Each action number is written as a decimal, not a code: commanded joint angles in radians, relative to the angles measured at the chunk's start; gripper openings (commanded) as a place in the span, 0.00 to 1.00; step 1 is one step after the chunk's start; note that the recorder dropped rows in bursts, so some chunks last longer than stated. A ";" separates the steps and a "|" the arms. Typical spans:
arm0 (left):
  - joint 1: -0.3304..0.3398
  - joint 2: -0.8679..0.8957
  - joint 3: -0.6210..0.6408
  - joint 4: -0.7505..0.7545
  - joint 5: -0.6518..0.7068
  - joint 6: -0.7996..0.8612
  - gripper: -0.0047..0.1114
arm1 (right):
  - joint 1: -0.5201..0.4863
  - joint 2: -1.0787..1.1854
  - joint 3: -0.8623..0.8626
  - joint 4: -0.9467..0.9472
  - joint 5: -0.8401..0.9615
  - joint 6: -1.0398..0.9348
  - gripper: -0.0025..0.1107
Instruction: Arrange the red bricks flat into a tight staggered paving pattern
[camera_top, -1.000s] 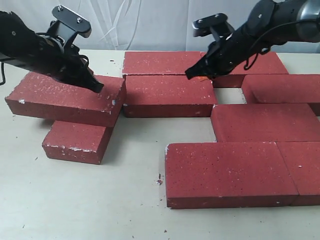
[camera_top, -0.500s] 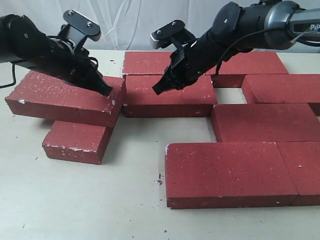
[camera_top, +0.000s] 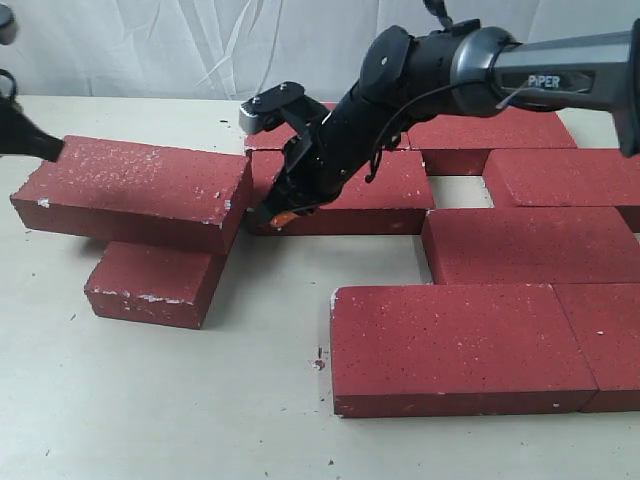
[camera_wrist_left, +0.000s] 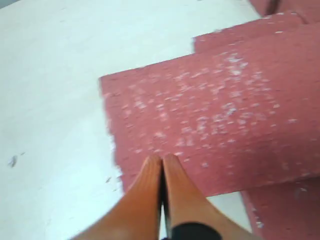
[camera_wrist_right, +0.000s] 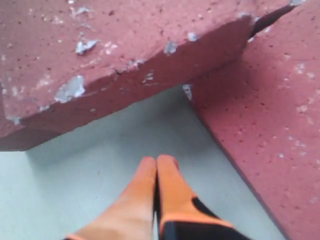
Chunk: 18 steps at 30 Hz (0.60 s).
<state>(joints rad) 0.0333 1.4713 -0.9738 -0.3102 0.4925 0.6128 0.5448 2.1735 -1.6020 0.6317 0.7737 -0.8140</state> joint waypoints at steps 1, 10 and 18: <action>0.121 -0.049 0.055 -0.033 -0.071 -0.008 0.04 | 0.032 0.057 -0.046 -0.011 0.011 0.035 0.01; 0.176 -0.052 0.071 -0.038 -0.085 -0.004 0.04 | 0.073 0.175 -0.186 -0.039 0.000 0.136 0.01; 0.176 -0.052 0.071 -0.040 -0.093 -0.002 0.04 | 0.102 0.241 -0.291 -0.015 0.006 0.162 0.01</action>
<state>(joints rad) 0.2049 1.4272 -0.9061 -0.3415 0.4113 0.6127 0.6264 2.3965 -1.8558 0.6023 0.7777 -0.6570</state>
